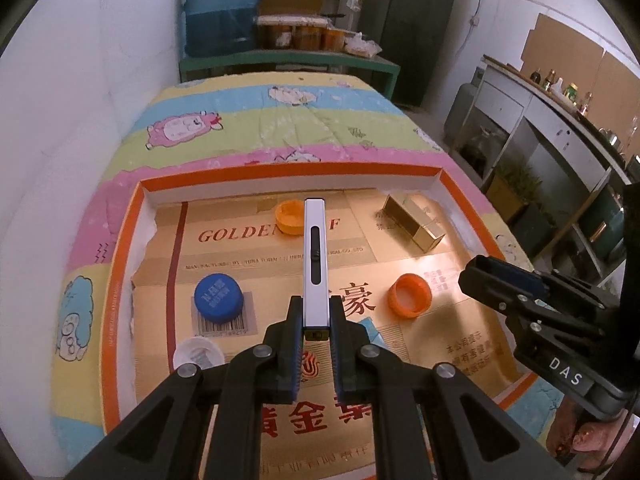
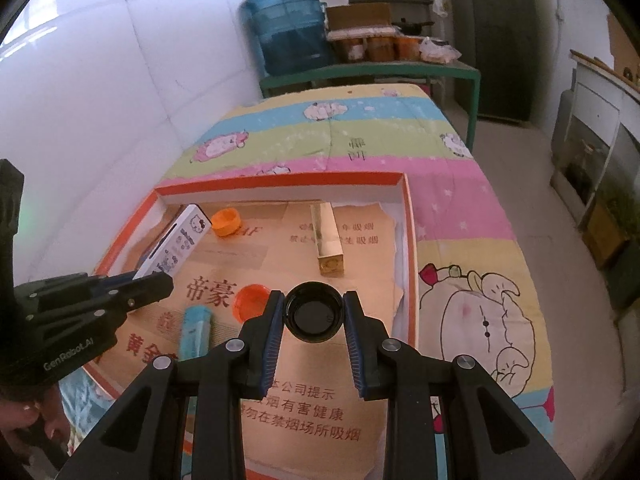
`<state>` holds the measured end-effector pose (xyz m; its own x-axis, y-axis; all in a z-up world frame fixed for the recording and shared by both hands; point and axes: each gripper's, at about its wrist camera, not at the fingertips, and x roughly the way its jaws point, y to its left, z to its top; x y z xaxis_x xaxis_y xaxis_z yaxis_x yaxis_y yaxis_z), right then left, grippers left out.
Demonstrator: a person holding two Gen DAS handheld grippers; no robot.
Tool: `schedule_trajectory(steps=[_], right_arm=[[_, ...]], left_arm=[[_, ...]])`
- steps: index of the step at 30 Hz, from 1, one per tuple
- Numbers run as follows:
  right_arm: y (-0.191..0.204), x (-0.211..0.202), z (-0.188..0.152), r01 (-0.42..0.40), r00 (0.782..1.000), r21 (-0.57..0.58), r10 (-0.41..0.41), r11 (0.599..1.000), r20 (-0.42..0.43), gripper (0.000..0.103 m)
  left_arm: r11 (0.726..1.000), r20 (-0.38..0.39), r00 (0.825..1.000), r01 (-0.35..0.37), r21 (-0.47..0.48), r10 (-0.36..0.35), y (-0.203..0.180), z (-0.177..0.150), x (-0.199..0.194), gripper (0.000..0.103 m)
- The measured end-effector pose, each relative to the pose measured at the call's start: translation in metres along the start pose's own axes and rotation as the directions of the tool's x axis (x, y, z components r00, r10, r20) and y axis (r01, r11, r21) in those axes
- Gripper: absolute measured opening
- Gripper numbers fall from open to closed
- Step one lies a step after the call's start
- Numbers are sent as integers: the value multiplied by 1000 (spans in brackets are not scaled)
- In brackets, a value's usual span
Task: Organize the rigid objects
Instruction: 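Carry the black cap with the right tool while the left tool carries the white box into the tray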
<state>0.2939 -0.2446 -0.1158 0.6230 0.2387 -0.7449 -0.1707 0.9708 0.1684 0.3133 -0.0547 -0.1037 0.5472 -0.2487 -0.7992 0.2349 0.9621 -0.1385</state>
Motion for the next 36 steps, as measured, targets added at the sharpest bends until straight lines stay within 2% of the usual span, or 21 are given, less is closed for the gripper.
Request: schedule_trajectory(steps=[21,29,32,34,36], right_arm=[[0,21,-5,32,998,-36,-33,999,-46,30],[6,25,-7,58,997,-78,-63,995,-54,30],[7,26,-7,58,997,-82,-63,995,-53,30],[7,26,-7,60,997,-82,-64,995,-52,30],[7,25,-8,62,996,-82,-66,995,-51,30]], left_arm=[[1000,-40,999,-12,19,13,0,-2,19,12],[1000,-47,999,15,2,-15,3,-2,22,12],[1000,-39,999,3,8,-2,2,-2,20,16],[1000,-36,999,-2,9,2,2,-2,19,25],[1000,-31,999,-7,11,8,1,-3,18,29]])
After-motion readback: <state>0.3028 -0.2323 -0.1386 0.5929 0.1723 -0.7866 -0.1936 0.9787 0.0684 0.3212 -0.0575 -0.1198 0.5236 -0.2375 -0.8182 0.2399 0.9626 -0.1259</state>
